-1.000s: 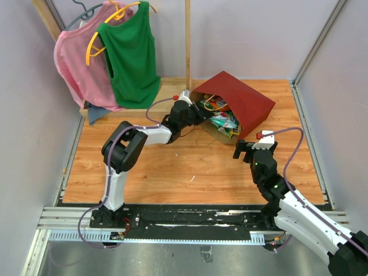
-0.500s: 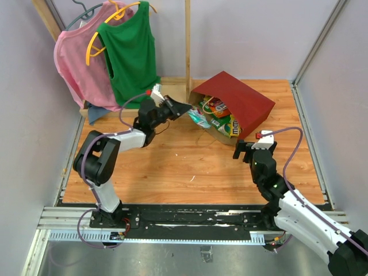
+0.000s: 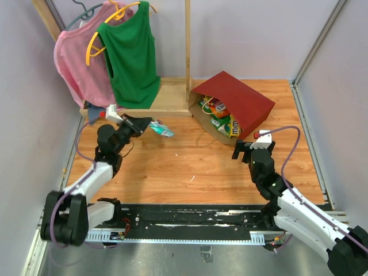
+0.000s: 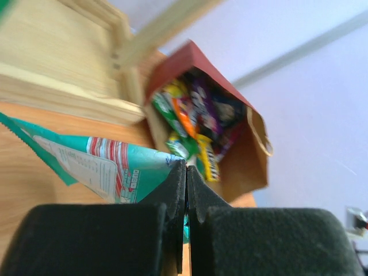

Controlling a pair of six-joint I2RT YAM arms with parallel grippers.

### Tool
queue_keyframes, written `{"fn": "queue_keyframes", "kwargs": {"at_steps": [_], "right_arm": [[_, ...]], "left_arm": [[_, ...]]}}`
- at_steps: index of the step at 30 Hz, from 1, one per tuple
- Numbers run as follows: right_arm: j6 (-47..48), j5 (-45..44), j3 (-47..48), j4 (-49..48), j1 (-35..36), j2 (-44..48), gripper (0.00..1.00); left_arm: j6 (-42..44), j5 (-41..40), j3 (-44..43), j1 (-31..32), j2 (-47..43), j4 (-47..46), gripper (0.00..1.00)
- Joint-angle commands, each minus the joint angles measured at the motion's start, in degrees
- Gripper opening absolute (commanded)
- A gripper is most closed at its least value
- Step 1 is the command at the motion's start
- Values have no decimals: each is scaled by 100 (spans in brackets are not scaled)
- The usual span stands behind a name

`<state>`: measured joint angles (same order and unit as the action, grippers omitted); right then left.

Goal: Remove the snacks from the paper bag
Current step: Place the snack at the center of the board.

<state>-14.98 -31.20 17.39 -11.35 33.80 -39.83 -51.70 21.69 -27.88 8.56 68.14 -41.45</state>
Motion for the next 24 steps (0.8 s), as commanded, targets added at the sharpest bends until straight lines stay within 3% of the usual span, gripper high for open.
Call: {"fn": "queue_keyframes", "kwargs": {"at_steps": [1, 7, 17, 20, 24], "right_arm": [[-106, 63, 72, -212, 62, -73, 100], [-142, 157, 74, -297, 59, -236, 100], [-131, 187, 79, -297, 61, -286, 100], [-106, 167, 73, -291, 57, -273, 100], [-106, 167, 77, -284, 65, -262, 100]], "left_arm": [[736, -1604, 612, -272, -1181, 1079, 0], [616, -1856, 1356, -997, -2016, 1484, 1], [-506, 179, 1508, -2381, -225, -330, 0], [-464, 348, 1489, -2667, 11, -265, 1], [-566, 281, 1921, -3550, -131, -261, 1]]}}
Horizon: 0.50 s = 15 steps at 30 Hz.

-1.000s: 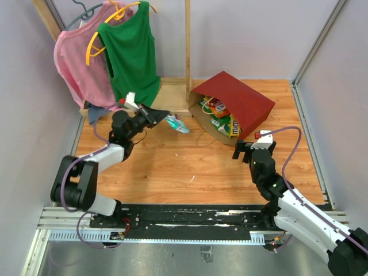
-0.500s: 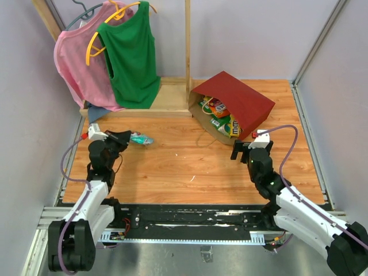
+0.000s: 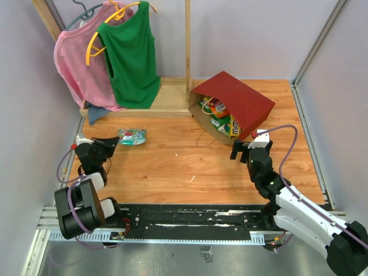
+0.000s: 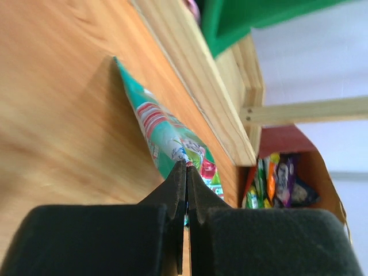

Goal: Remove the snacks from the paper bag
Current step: Place the snack at the center of the board.

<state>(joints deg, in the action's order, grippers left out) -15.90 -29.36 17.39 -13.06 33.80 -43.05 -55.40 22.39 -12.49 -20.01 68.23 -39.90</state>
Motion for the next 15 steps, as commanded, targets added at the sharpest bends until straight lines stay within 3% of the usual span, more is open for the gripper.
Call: {"fn": "queue_keyframes", "kwargs": {"at_steps": [1, 4, 8, 15], "right_arm": [[-11, -1, 67, -126, 63, 53, 100], [-32, 39, 80, -137, 59, 2, 100], [-47, 99, 90, -143, 59, -36, 100], [-49, 102, 83, -101, 64, 49, 100]], "left_arm": [[-216, 168, 493, -932, -222, -384, 1], [-133, -103, 672, -1410, -572, -22, 1], [-47, -499, 726, -1580, -742, 214, 1], [-215, -328, 562, -2056, 137, -133, 1]]}}
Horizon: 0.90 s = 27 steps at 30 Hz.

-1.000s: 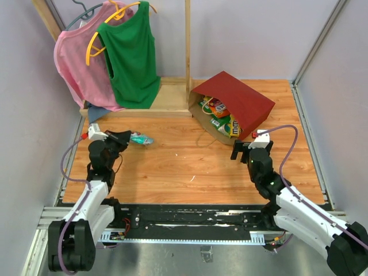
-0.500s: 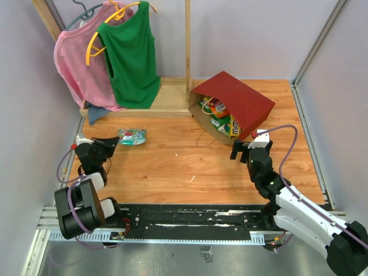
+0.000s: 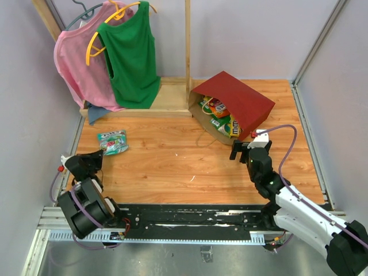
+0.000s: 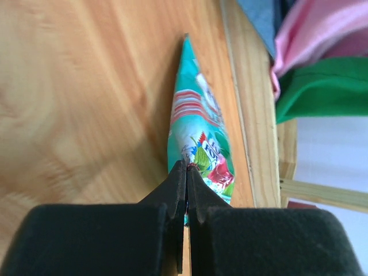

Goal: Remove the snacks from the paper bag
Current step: Place the snack at the center of the board.

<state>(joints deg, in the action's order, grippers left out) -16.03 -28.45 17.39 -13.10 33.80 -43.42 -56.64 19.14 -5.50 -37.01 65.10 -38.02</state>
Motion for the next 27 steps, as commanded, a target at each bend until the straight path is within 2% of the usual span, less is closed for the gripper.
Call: {"fn": "queue_keyframes", "kwargs": {"at_steps": [1, 4, 6, 7, 9, 10, 11, 14, 17, 20, 22, 24, 27], "right_arm": [[-34, 15, 77, -101, 58, 107, 100], [-37, 64, 74, -128, 64, 90, 100], [-35, 59, 94, -108, 59, 60, 100], [-38, 59, 94, -107, 57, 54, 100], [-43, 59, 86, -122, 63, 53, 100], [-44, 63, 84, -134, 57, 41, 100], [-48, 67, 88, -139, 58, 29, 100], [-42, 60, 95, -150, 58, -27, 100], [-55, 81, 98, -198, 60, -103, 100], [-75, 111, 115, -242, 63, -242, 100], [-106, 134, 125, -270, 63, -313, 100], [-122, 171, 141, -289, 63, -389, 100], [-129, 182, 136, -291, 63, -425, 100]], "left_arm": [[-197, 99, -143, -477, 643, -520, 1], [-404, 531, -263, -523, 1196, -1080, 2], [-368, 994, -433, -510, 1581, -1421, 12], [-365, 1174, -507, -509, 1730, -1538, 23], [-499, 1396, -555, -510, 1902, -1708, 57], [-520, 1410, -564, -509, 1885, -1690, 86], [-469, 1386, -574, -509, 1781, -1598, 99], [-119, 1141, -687, -509, 1090, -749, 100], [383, 532, -936, -377, -287, 583, 100], [845, -285, -1298, 222, -1490, 1782, 100], [885, -25, -1539, 389, -1480, 2121, 100], [831, 170, -1506, 673, -1462, 1937, 99], [1103, -87, -1617, 1569, -1402, 1817, 99]]}}
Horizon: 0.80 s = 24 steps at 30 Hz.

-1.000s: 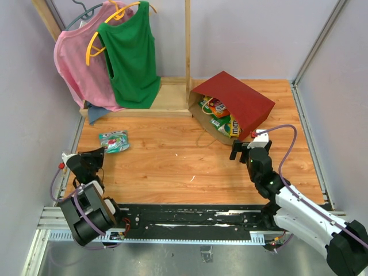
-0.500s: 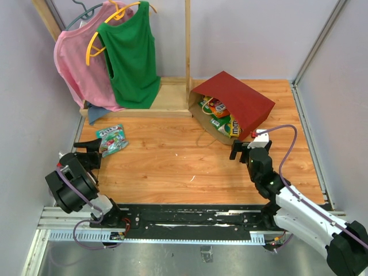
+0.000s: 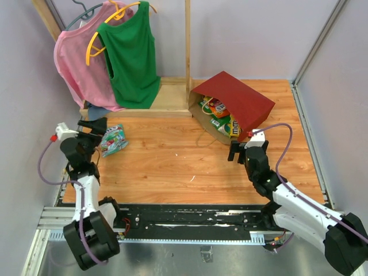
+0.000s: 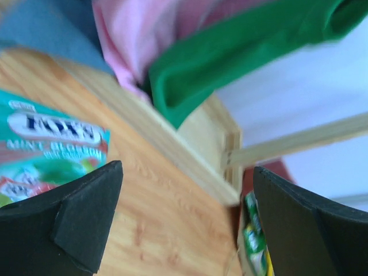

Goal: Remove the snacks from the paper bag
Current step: Place the snack at the center of the board, then take out the snack from the paper bag.

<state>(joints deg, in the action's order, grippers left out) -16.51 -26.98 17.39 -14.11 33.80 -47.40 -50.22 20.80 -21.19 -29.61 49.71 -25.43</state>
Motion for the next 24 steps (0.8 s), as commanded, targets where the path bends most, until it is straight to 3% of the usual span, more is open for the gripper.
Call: {"fn": "queue_keyframes", "kwargs": {"at_steps": [1, 5, 13, 20, 24], "right_arm": [[-88, 43, 140, -205, 58, -39, 100], [-92, 88, 151, -188, 70, -60, 100], [-61, 72, 68, -245, 73, -68, 100], [-57, 39, 41, -289, 81, -86, 100], [-61, 48, 47, -304, 79, -116, 98]], "left_arm": [[716, -613, -197, 1324, 213, 693, 99], [1446, -1617, -830, 3230, 786, 894, 99], [1213, -1625, -1351, 5491, 2975, -590, 98], [589, -1220, -2114, 6422, 4713, -1716, 95], [428, -1146, -2509, 6597, 5287, -2158, 86]]}}
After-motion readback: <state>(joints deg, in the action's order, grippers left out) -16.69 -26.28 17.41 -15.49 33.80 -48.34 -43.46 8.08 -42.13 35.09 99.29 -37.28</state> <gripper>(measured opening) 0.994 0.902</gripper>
